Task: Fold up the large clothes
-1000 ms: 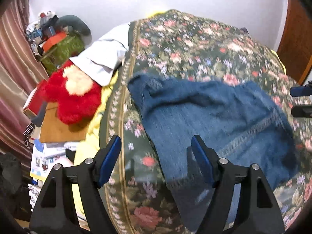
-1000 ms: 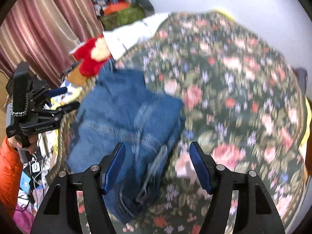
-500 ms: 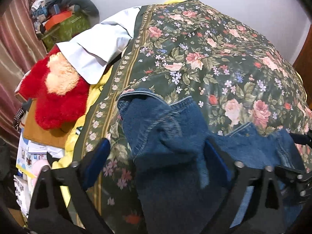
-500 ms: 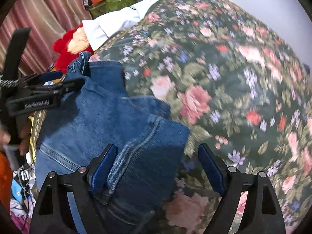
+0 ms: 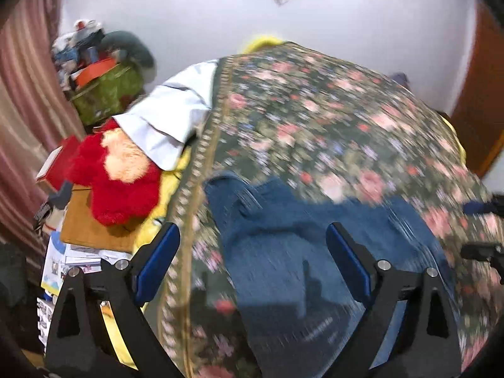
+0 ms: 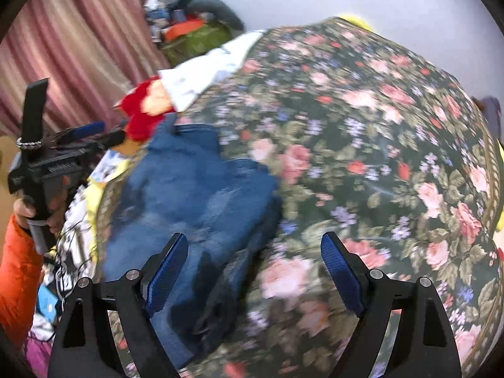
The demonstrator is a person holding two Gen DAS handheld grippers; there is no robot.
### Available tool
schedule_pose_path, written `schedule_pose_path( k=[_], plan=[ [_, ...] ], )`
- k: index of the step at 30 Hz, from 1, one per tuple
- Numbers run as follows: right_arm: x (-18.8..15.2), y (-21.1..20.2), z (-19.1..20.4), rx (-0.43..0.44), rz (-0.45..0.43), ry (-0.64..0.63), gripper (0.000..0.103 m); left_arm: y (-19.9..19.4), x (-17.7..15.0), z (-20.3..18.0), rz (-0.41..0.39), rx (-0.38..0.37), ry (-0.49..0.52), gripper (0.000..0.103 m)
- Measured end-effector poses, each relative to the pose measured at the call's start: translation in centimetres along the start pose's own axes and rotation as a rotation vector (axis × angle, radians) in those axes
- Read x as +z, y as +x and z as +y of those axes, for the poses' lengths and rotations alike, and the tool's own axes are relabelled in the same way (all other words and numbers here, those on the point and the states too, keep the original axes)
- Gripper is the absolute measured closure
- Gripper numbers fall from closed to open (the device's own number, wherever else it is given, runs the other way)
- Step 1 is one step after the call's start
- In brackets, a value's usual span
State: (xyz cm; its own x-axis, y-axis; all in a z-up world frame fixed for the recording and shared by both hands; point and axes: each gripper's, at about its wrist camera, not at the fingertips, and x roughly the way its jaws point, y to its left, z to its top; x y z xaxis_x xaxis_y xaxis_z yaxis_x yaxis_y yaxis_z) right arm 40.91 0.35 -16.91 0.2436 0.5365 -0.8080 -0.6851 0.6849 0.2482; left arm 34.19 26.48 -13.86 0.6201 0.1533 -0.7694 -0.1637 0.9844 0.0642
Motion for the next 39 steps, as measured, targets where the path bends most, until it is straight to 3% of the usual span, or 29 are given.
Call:
schedule_pose_path(
  k=[4, 8, 10, 12, 15, 19, 24, 30, 35, 39],
  plan=[
    [-2.3, 2.1, 3.0, 0.024, 0.096, -0.057, 0.016, -0.1, -4.1, -1.6, 0.071, -0.061, 0.037, 0.008],
    [-5.5, 4.7, 3.5, -0.032, 0.214, -0.131, 0.016, 1.3, -8.9, -2.3, 0.193, -0.056, 0.055, 0.008],
    [-6.5, 5.0, 1.8, 0.006, 0.247, -0.071, 0.014, 1.7, -11.0, -1.5, 0.23, -0.049, 0.031, 0.005],
    [-7.1, 4.9, -0.6, 0.081, 0.289, 0.067, 0.013, 1.3, -12.1, -0.7, 0.239, -0.054, 0.0, 0.001],
    [-7.6, 3.8, -1.6, 0.084, 0.28, 0.095, 0.013, 0.2, -13.2, 0.6, 0.249, -0.083, -0.064, 0.001],
    [-8.0, 0.9, 0.9, -0.049, 0.212, -0.004, 0.013, -2.3, -13.6, 0.7, 0.222, 0.002, -0.064, 0.005],
    [-7.1, -4.7, 4.7, -0.141, 0.032, -0.096, 0.013, -7.5, -12.5, 1.4, 0.097, 0.02, -0.116, 0.006],
    [-5.4, -14.1, 9.7, -0.121, -0.29, -0.092, 0.013, -17.6, -9.8, 0.4, -0.209, -0.029, -0.19, 0.006],
    [-5.5, -21.6, 13.1, -0.081, -0.545, -0.075, 0.013, -25.9, -8.6, -1.9, -0.441, -0.04, -0.172, 0.006],
    [-7.2, -25.6, 15.1, -0.075, -0.673, -0.079, 0.013, -30.8, -9.1, -4.2, -0.575, -0.017, -0.16, 0.006]
  ],
)
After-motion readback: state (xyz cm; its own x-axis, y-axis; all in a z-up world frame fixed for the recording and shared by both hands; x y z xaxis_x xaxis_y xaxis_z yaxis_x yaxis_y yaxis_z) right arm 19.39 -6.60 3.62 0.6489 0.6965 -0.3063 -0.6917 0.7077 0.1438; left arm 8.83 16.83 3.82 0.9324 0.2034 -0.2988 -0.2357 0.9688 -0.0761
